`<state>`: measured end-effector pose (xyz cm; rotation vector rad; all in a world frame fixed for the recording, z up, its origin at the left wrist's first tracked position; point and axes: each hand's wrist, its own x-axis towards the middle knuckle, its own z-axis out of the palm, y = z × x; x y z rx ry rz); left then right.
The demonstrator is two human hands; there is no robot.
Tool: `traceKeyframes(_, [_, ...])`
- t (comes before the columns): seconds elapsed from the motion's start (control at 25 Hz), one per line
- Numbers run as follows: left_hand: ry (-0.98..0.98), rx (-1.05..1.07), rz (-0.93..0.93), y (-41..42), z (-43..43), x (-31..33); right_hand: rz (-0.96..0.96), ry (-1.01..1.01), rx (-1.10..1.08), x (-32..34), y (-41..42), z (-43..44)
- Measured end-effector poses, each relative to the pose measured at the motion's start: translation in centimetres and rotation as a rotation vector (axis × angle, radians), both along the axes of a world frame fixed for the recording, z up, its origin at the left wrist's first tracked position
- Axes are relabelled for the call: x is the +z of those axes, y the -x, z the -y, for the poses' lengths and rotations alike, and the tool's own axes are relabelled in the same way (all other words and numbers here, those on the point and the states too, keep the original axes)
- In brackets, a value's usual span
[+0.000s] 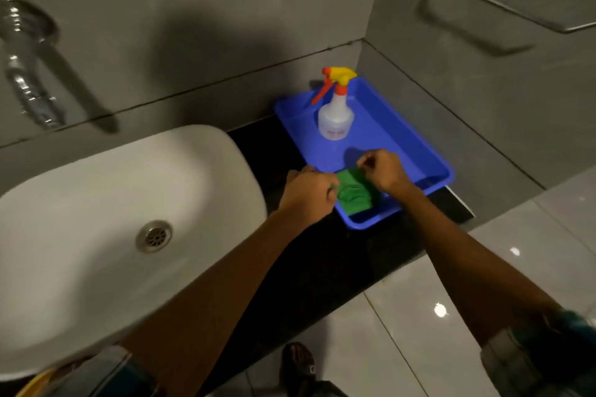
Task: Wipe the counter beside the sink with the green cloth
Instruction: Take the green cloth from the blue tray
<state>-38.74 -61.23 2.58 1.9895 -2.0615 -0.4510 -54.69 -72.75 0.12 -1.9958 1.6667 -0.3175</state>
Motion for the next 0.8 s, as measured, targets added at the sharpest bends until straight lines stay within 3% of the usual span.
traceKeyframes(0.08, [-0.188, -0.094, 0.168, 1.2, 3.3, -1.2, -0.079, -0.009, 0.126, -1.6, 0.0, 2.4])
traceKeyframes(0.16, [-0.335, -0.165, 0.274, 1.6, 5.7, -1.8, -0.301, -0.076, 0.319, -2.6, -0.4, 4.2])
traceKeyframes(0.28, [-0.341, -0.145, 0.244, 1.3, 7.3, -2.7, -0.57, -0.235, 0.49, -3.3, -0.7, 5.8])
traceKeyframes(0.36, [-0.254, -0.07, 0.134, 0.9, 7.2, -3.4, -0.556, -0.313, 0.506, -2.9, -0.2, 5.6])
traceKeyframes(0.44, [-0.185, -0.01, -0.016, 0.2, 6.8, -3.6, -0.316, -0.329, 0.477, -1.7, 0.7, 4.8])
traceKeyframes(0.52, [-0.158, 0.044, -0.232, -0.4, 6.0, -2.8, 0.061, -0.297, 0.41, 0.5, 1.6, 3.4])
traceKeyframes(0.68, [-0.02, 0.119, -0.817, -3.5, 2.9, 1.5, 0.755, -0.323, 0.302, 7.2, 0.5, -1.0])
traceKeyframes(0.8, [0.016, 0.297, -1.001, -8.0, -2.4, 4.9, 1.079, -0.396, 0.165, 9.3, -5.5, -5.7])
